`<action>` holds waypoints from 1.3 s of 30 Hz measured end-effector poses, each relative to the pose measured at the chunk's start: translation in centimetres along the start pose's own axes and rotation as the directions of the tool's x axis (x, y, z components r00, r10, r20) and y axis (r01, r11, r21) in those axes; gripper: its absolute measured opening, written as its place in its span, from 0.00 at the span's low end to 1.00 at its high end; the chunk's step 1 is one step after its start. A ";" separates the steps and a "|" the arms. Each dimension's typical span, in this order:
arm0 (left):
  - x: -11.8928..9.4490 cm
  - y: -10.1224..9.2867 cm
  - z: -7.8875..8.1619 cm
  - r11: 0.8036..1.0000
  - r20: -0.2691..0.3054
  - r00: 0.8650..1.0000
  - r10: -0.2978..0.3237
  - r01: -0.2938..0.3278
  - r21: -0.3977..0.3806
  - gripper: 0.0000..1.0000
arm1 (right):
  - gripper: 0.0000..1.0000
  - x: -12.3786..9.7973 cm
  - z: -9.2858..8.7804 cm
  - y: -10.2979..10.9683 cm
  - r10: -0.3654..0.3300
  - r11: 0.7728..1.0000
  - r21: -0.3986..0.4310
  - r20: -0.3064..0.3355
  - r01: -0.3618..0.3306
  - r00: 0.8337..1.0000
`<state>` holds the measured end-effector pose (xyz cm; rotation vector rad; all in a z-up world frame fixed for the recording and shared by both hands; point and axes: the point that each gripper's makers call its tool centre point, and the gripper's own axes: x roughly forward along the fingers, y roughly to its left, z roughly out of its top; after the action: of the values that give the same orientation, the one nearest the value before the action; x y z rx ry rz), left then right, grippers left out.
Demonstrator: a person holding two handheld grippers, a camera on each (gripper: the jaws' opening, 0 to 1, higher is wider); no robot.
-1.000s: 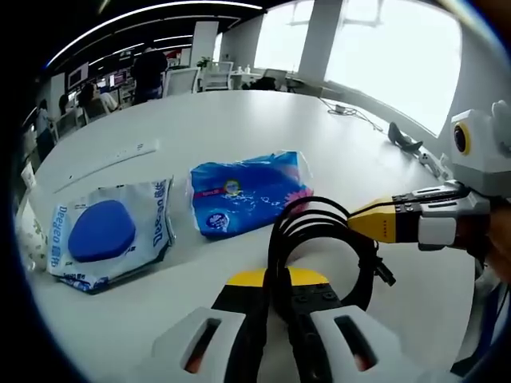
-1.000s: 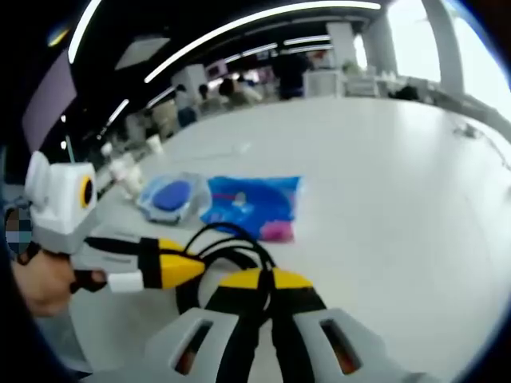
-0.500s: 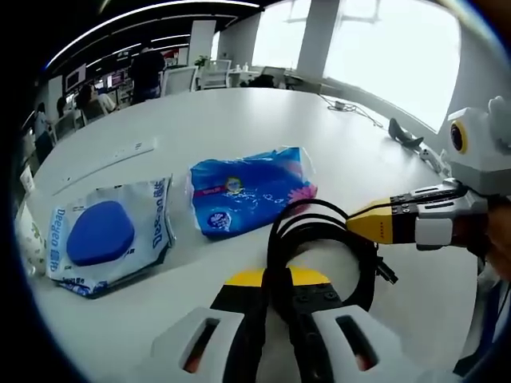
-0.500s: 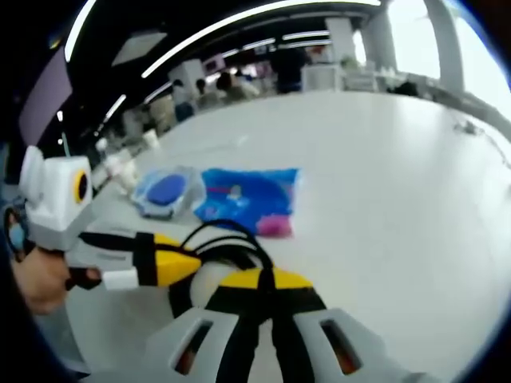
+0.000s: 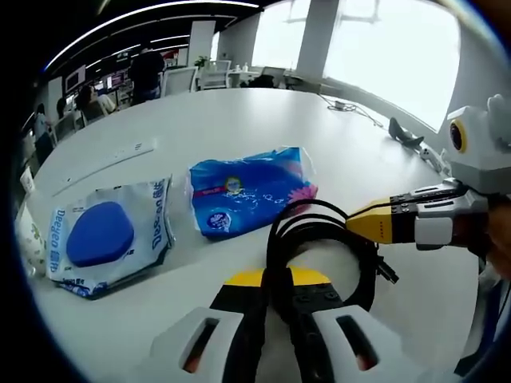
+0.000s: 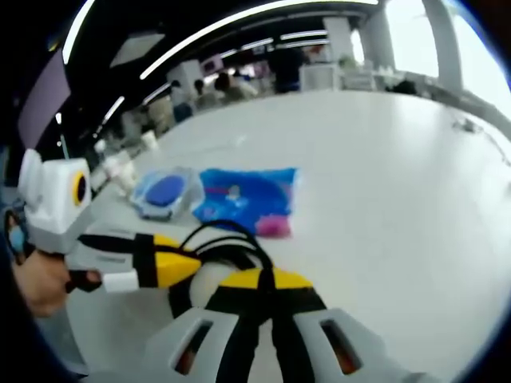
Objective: Arrange the tabletop items into an orderly group along one side of the table until the central work area is clear of visible clutter.
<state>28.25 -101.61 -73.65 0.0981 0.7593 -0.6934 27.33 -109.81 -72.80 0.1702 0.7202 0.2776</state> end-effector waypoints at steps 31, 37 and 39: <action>-3.7 4.5 0.7 0.992 0.052 0.992 0.117 -0.119 0.037 0.71 | 0.64 -1.9 3.0 2.5 0.015 0.992 -0.130 0.122 0.001 0.992; -5.8 6.7 0.0 0.988 0.054 0.988 0.145 -0.147 0.034 0.76 | 0.70 -2.3 2.8 3.6 0.025 0.988 -0.152 0.129 -0.006 0.991; -6.6 7.4 -0.3 0.988 0.054 0.987 0.151 -0.152 0.028 0.77 | 0.70 -2.6 2.7 4.0 0.024 0.988 -0.153 0.129 -0.005 0.991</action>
<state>29.18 -92.22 -70.69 0.1646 0.6839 -0.5612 26.52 -107.02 -68.13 0.0478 0.5661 0.3311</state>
